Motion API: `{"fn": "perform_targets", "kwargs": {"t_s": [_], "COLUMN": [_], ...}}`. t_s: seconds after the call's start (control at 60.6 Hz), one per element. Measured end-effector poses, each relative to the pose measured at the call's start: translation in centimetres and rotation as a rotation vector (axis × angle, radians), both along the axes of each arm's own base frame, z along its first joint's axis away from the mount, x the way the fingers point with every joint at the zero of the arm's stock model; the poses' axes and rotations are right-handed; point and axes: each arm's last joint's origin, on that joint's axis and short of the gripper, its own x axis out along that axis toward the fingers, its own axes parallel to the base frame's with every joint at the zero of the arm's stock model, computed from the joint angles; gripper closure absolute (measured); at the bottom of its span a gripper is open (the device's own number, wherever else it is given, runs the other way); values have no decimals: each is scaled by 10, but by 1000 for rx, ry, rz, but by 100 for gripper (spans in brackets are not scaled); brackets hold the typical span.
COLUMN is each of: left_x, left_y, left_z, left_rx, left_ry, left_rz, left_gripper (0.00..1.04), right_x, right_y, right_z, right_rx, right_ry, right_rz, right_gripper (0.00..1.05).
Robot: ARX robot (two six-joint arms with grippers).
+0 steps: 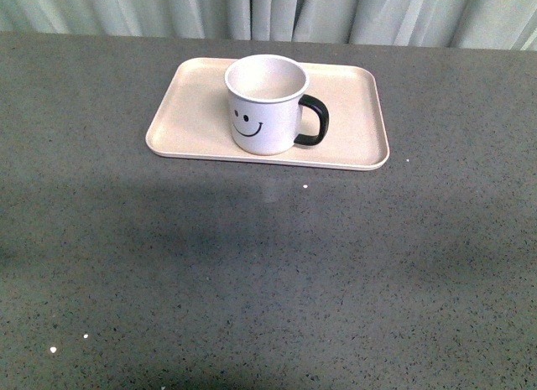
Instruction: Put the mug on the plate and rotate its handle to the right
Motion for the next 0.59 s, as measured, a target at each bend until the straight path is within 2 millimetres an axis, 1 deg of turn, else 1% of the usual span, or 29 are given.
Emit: {"fn": "perform_targets", "kwargs": {"t_s": [0.049, 0.066, 0.115, 0.148, 0.181, 0.198, 0.214, 0.231, 0.247, 0.297, 0.346, 0.363, 0.379, 0.396, 0.445, 0.462, 0.511, 0.528, 0.544, 0.561, 0.594], "left_x": [0, 0, 0, 0, 0, 0, 0, 0, 0, 0, 0, 0, 0, 0, 0, 0, 0, 0, 0, 0, 0], "left_y": [0, 0, 0, 0, 0, 0, 0, 0, 0, 0, 0, 0, 0, 0, 0, 0, 0, 0, 0, 0, 0], "left_z": [0, 0, 0, 0, 0, 0, 0, 0, 0, 0, 0, 0, 0, 0, 0, 0, 0, 0, 0, 0, 0], "left_rx": [0, 0, 0, 0, 0, 0, 0, 0, 0, 0, 0, 0, 0, 0, 0, 1, 0, 0, 0, 0, 0], "left_ry": [0, 0, 0, 0, 0, 0, 0, 0, 0, 0, 0, 0, 0, 0, 0, 0, 0, 0, 0, 0, 0], "left_rz": [0, 0, 0, 0, 1, 0, -1, -1, -1, 0, 0, 0, 0, 0, 0, 0, 0, 0, 0, 0, 0], "left_gripper": [85, 83, 73, 64, 55, 49, 46, 42, 41, 32, 23, 21, 18, 16, 8, 8, 10, 10, 10, 10, 9], "right_x": [0, 0, 0, 0, 1, 3, 7, 11, 14, 31, 53, 57, 66, 71, 93, 98, 119, 124, 134, 138, 157], "right_y": [0, 0, 0, 0, -1, -3, -5, -7, -9, -16, -22, -23, -25, -25, -27, -27, -24, -23, -22, -20, -16], "right_z": [0, 0, 0, 0, 0, 2, 4, 8, 9, 20, 34, 36, 41, 43, 51, 52, 57, 57, 58, 58, 59], "right_rx": [0, 0, 0, -1, -29, -18, -4, 10, 17, 29, 14, 11, 2, -2, -21, -23, -31, -33, -37, -41, -52], "right_ry": [0, 0, 0, 4, 187, 326, 413, 470, 489, 532, 521, 516, 506, 501, 485, 485, 486, 486, 488, 488, 491], "right_rz": [0, 0, 0, 5, 114, 168, 198, 224, 231, 233, 230, 230, 231, 232, 234, 236, 253, 256, 261, 263, 266], "right_gripper": [9, 9, 9, 9, 9, 9, 9, 9, 9, 9, 9, 9, 9, 9, 9, 9, 9, 9, 9, 9, 9]}}
